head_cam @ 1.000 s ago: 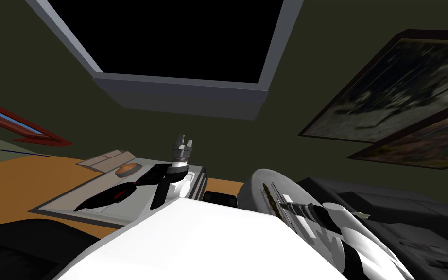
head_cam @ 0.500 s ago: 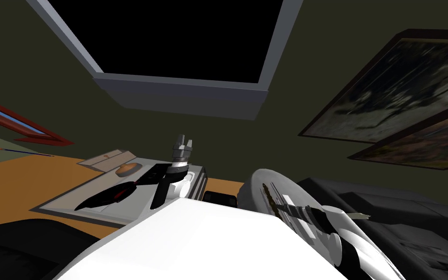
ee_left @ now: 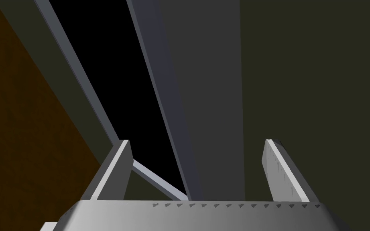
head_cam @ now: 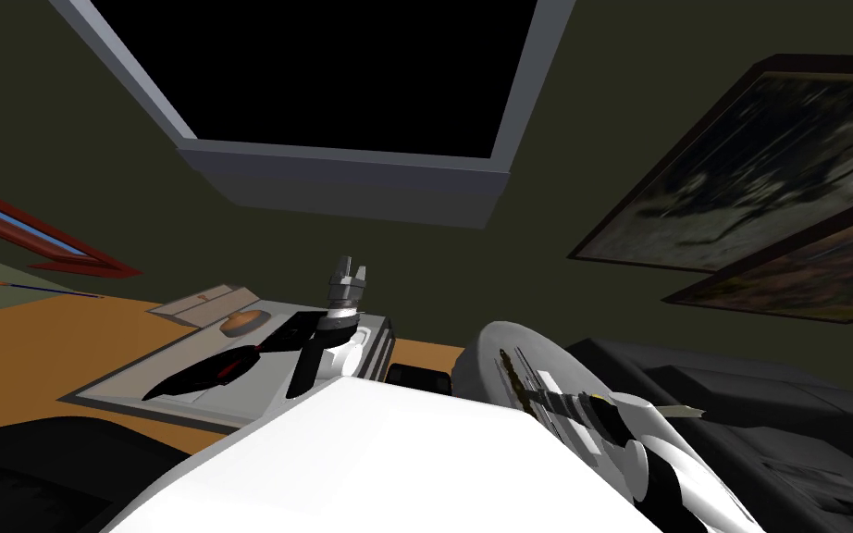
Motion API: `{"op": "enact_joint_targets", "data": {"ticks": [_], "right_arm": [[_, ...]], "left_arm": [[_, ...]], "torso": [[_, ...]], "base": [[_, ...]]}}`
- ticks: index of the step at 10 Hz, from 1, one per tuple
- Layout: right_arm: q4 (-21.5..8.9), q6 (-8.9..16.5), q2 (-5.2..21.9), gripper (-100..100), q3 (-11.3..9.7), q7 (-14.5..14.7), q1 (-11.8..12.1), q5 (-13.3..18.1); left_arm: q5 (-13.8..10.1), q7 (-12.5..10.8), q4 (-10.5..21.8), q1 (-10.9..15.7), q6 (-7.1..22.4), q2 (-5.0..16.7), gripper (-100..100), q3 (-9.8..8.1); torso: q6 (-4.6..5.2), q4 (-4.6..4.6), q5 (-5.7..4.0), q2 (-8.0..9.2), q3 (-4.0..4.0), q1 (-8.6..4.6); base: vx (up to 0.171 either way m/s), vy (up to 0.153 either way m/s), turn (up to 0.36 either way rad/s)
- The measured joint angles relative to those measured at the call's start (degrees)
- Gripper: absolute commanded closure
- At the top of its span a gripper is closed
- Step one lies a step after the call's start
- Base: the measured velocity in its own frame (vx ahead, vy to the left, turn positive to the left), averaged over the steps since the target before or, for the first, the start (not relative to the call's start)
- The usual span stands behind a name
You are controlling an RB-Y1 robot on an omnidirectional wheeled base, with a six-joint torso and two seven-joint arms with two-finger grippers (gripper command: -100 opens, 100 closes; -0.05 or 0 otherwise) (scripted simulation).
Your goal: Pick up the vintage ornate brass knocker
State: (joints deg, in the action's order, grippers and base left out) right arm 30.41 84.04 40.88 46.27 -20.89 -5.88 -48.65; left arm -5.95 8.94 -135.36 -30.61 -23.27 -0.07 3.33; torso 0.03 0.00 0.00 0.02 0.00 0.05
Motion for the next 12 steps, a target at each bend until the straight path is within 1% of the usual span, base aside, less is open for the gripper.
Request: {"op": "enact_joint_targets", "data": {"ticks": [2, 4, 5, 6, 8, 9, 10, 11, 12], "right_arm": [[1.51, -0.76, -1.89, -100, -0.19, -0.39, 0.62, 0.16], [-1.38, -2.60, -1.94, -100, -0.54, 0.84, -0.41, 0.39], [-1.54, -2.89, -1.99, 100, -0.56, 1.03, -0.44, 0.41], [-1.52, -2.86, -1.99, 100, -0.56, 1.01, -0.44, 0.40], [-1.64, -2.32, -2.20, 100, -0.58, 0.98, -0.52, 0.30], [-1.65, -2.31, -2.21, 100, -0.58, 0.96, -0.51, 0.30], [-1.67, -2.29, -2.22, 0, -0.58, 0.95, -0.50, 0.29], [-1.67, -2.29, -2.23, 100, -0.58, 0.94, -0.50, 0.29], [-3.13, -2.03, -0.53, 100, -0.51, 1.17, -1.27, 0.29]], "left_arm": [[0.00, 0.00, 0.00, 0.00, 0.00, 0.00, 0, 0.00], [0.00, 0.00, 0.00, 0.00, 0.00, 0.00, 0, 0.00], [0.00, 0.00, 0.00, 0.00, 0.00, 0.00, 0, 0.00], [0.00, 0.00, 0.00, 0.00, 0.00, 0.00, 0, 0.00], [0.00, 0.00, 0.00, 0.00, 0.00, 0.00, 0, 0.00], [0.00, 0.00, 0.00, 0.00, 0.00, 0.00, 0, 0.00], [0.00, 0.00, 0.00, 0.00, 0.00, 0.00, 0, 0.00], [0.00, 0.00, 0.00, 0.00, 0.00, 0.00, 0, 0.00], [0.00, 0.00, 0.00, 0.00, 0.00, 0.00, 0, 0.00]], "torso": [[0.00, -0.01, -0.02, -0.06, -0.03, -0.05], [0.00, -0.02, -0.02, -0.07, -0.04, -0.05], [0.00, -0.01, 0.00, -0.04, -0.03, -0.03], [0.00, 0.00, 0.00, -0.02, -0.01, -0.01], [0.04, -0.11, -0.24, -0.21, -0.16, -0.64], [0.03, -0.12, -0.26, -0.25, -0.18, -0.75], [0.03, -0.12, -0.27, -0.27, -0.19, -0.79], [0.03, -0.12, -0.27, -0.27, -0.20, -0.80], [0.03, -0.09, -0.19, -0.23, -0.16, -0.81]], "base": [[0.014, -0.014, -0.005], [0.013, -0.008, -0.004], [0.000, 0.000, 0.000], [0.000, 0.006, 0.008], [-0.003, 0.011, 0.000], [0.000, 0.000, 0.000], [0.000, 0.000, 0.000], [-0.020, 0.008, 0.017], [-0.020, 0.000, 0.006]]}}
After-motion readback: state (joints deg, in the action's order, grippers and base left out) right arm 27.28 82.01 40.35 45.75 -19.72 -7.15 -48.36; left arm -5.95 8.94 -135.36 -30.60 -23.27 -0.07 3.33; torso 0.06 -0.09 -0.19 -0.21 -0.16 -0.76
